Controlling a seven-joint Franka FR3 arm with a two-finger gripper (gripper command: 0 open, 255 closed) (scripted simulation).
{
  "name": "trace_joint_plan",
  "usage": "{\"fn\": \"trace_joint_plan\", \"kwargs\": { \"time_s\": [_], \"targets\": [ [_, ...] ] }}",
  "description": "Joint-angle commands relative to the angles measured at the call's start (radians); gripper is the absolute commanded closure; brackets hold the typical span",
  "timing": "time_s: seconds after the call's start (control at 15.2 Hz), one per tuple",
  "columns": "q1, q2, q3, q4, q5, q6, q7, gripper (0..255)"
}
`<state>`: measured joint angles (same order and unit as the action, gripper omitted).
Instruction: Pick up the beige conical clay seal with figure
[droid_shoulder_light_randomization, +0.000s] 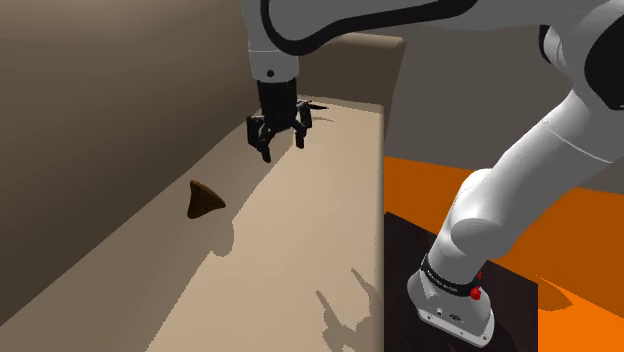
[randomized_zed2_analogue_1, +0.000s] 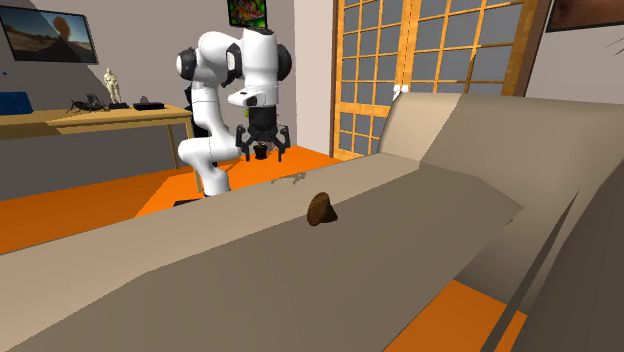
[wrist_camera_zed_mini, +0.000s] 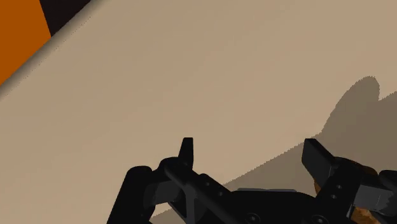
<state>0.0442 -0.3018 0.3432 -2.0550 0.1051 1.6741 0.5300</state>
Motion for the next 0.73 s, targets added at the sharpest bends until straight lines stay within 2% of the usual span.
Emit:
{"fn": "trace_joint_plan", "kwargs": {
  "time_s": [0.0, 0.33, 0.66],
  "targets": [
    [0.002, 0.077, 0.034, 0.052, -0.022, 0.028, 0.056, 0],
    [0.022, 0.278, 0.099, 0.225, -0.109, 0.05, 0.196, 0],
    [0.079, 0.501, 0.131, 0.447, -0.227, 0.027, 0.33, 0]
  ]
}}
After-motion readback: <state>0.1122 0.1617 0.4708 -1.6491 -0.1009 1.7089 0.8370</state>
